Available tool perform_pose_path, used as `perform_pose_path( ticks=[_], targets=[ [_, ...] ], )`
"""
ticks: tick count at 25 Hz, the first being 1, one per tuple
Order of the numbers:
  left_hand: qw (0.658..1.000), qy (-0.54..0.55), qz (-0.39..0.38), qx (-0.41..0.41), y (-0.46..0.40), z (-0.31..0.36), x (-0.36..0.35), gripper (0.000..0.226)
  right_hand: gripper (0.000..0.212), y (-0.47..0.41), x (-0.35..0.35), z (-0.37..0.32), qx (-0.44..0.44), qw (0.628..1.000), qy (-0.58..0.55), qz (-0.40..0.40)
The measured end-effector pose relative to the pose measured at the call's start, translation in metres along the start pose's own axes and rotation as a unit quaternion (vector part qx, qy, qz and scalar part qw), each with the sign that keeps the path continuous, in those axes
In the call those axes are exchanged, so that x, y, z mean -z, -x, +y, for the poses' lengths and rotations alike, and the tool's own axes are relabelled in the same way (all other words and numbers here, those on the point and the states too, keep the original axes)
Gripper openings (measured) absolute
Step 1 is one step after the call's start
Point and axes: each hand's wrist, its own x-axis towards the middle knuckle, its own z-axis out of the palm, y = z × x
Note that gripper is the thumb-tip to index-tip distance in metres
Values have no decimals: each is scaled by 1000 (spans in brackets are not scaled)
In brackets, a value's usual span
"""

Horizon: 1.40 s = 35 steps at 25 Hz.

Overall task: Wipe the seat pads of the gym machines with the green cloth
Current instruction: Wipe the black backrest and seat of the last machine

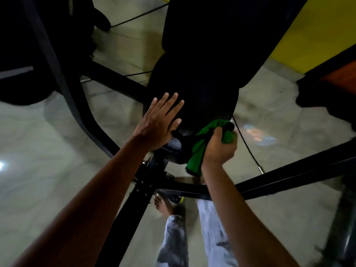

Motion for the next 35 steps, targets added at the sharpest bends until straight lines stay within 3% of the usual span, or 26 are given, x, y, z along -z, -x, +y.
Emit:
perform_pose_path(
  ticks=[2,4,6,9,15,20,26,31,35],
  targets=[
    [1000,2,-3,5,-1,0,-1,56,21,-18,-8,-8,11,999,24,36],
    [1000,-3,-6,14,0,2,0,56,21,-40,-7,-21,48,998,41,21],
    [1000,4,-17,16,-3,3,5,57,18,-51,-9,-41,129,989,62,-39],
    [992,100,-17,73,-13,11,28,57,29,-55,-13,-77,252,947,122,-159],
    [966,192,112,133,-11,50,124,48,41,-28,22,-159,368,865,202,-275],
    [943,203,193,179,14,92,236,44,35,10,64,-253,382,857,171,-299],
    [939,178,245,162,35,132,339,34,43,57,93,-361,396,837,155,-344],
    [924,115,329,161,39,164,405,33,21,82,102,-428,457,804,131,-358],
    [901,70,390,179,29,198,441,30,51,87,108,-462,495,779,128,-363]
  ],
)
